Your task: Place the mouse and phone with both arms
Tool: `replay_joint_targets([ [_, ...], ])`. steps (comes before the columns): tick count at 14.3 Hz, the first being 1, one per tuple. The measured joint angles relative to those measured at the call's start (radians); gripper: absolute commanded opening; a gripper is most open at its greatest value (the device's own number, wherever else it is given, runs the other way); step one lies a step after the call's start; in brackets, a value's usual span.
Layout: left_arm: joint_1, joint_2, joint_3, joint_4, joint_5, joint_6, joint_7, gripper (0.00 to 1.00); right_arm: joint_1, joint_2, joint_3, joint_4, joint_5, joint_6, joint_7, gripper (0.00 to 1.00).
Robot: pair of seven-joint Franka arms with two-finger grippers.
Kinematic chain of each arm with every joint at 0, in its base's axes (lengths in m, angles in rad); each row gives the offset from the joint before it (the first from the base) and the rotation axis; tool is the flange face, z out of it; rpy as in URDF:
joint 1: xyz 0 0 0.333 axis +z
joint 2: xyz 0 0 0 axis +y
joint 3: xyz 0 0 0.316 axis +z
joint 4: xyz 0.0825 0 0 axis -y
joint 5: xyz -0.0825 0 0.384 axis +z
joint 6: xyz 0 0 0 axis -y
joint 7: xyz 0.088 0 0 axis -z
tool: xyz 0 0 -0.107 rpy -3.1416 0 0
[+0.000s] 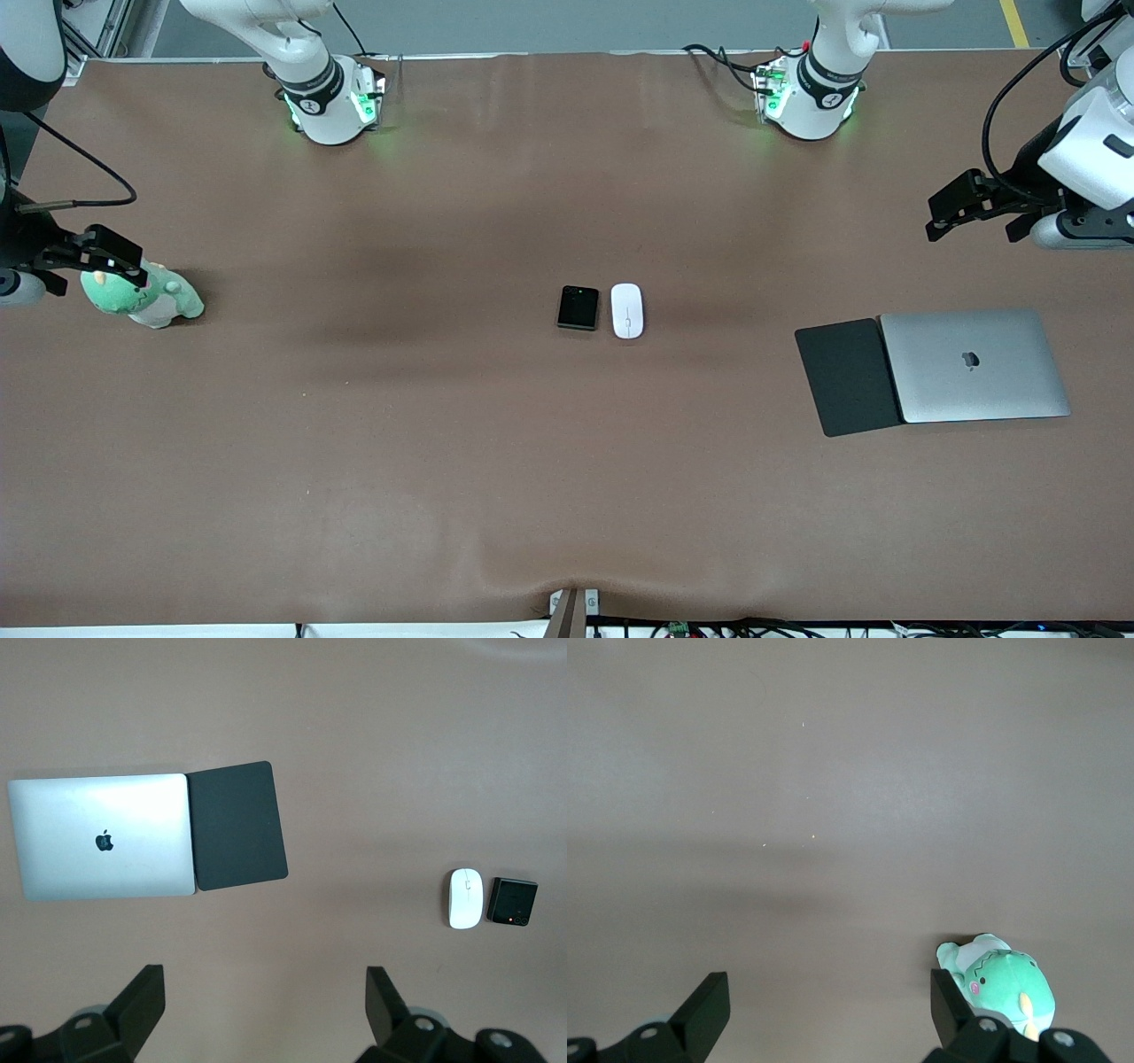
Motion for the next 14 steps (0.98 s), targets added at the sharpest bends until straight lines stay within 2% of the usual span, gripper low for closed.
replay_joint_targets([
  [5,-0.011,0.055,-0.048,-0.006,0.000,0.016,-0.049,1.00,0.000,0.000,-0.001,0.001,-0.001,0.005,0.000,1.00],
  [9,-0.020,0.161,-0.136,-0.018,0.000,0.153,-0.234,1.00,0.000,-0.001,-0.004,0.003,-0.001,0.005,0.000,1.00],
  [14,-0.148,0.312,-0.158,-0.029,0.043,0.279,-0.459,1.00,-0.001,-0.001,-0.005,0.004,-0.001,0.005,0.000,1.00],
])
